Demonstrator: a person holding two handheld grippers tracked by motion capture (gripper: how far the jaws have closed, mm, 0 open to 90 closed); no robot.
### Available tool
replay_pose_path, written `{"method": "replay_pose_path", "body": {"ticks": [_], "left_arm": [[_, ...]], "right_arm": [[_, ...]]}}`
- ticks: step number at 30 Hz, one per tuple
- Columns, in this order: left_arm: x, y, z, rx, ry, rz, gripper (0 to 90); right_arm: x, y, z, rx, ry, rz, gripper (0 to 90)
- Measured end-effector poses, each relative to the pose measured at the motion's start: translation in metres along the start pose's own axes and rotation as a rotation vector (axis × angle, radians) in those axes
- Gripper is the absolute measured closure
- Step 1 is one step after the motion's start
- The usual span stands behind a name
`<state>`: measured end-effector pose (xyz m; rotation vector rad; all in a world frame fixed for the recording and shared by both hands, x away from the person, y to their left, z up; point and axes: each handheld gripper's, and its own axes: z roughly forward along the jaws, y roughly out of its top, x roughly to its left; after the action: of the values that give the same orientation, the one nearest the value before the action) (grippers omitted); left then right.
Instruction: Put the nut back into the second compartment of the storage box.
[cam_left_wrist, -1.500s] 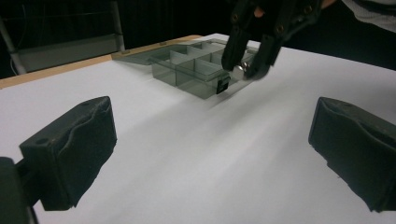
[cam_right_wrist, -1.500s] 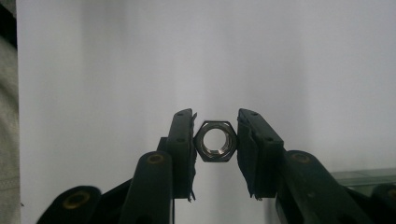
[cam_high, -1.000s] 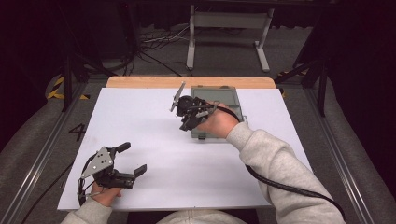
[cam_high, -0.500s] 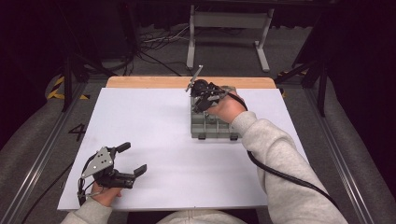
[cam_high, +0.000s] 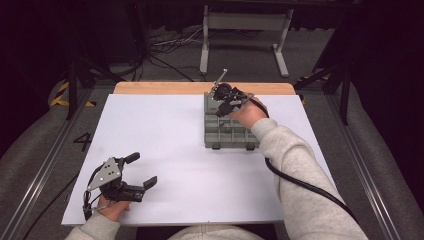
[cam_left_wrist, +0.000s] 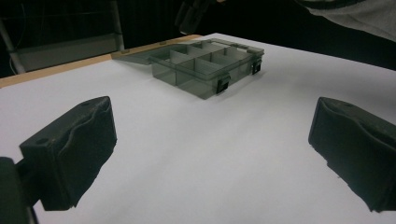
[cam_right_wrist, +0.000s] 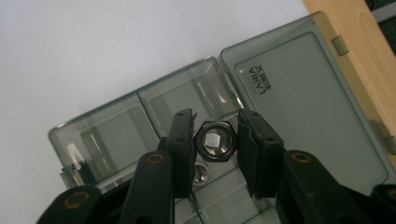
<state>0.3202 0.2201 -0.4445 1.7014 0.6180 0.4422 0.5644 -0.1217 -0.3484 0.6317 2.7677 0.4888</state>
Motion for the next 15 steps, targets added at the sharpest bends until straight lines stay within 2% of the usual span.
{"method": "replay_pose_path", "body": {"ticks": [9,15], "left_arm": [[0.000,0.000,0.000,0.001,-0.001,-0.001,1.7],[0.000,0.000,0.000,0.001,-0.001,-0.001,1.7]], "right_arm": [[-0.006,-0.011,0.022,0.031,0.018,0.026,67.5],[-0.008,-0.016,0.030,0.049,0.021,0.048,67.5]]}}
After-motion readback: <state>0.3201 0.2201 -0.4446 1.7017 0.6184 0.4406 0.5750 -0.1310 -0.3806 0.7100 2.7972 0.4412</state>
